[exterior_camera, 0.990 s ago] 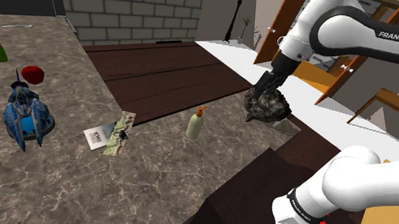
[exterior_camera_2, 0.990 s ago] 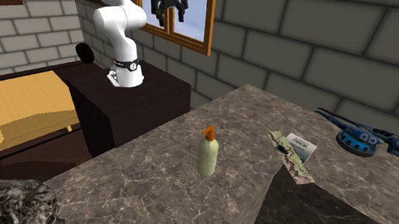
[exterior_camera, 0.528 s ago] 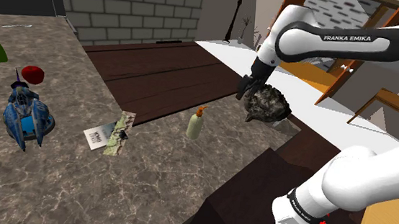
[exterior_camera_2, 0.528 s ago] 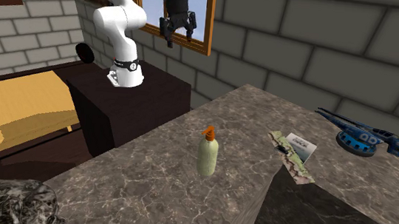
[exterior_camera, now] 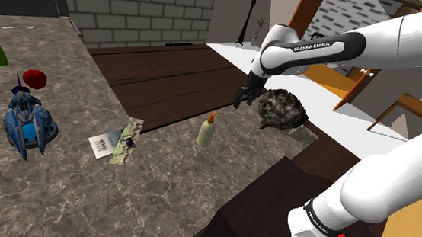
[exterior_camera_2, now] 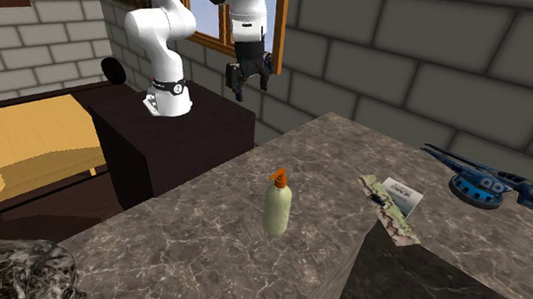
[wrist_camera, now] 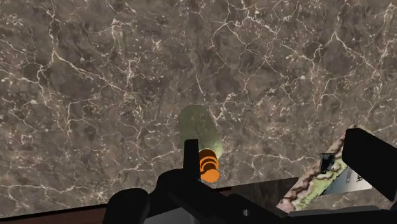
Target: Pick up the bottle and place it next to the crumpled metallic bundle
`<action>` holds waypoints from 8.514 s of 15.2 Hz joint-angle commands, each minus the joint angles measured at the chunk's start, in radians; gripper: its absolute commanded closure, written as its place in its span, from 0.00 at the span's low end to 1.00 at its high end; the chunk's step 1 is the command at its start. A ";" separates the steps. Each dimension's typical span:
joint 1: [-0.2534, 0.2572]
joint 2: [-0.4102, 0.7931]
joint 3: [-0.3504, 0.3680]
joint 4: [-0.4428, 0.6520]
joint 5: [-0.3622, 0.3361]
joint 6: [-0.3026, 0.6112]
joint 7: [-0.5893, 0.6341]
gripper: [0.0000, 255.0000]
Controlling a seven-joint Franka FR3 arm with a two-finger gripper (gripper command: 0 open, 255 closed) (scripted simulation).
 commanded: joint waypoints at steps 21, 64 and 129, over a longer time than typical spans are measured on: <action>-0.030 0.700 0.002 0.466 0.061 0.203 -0.090 0.00; -0.020 0.524 -0.014 0.499 0.031 -0.003 -0.052 1.00; -0.265 0.226 -0.213 0.710 -0.010 -0.552 -0.423 1.00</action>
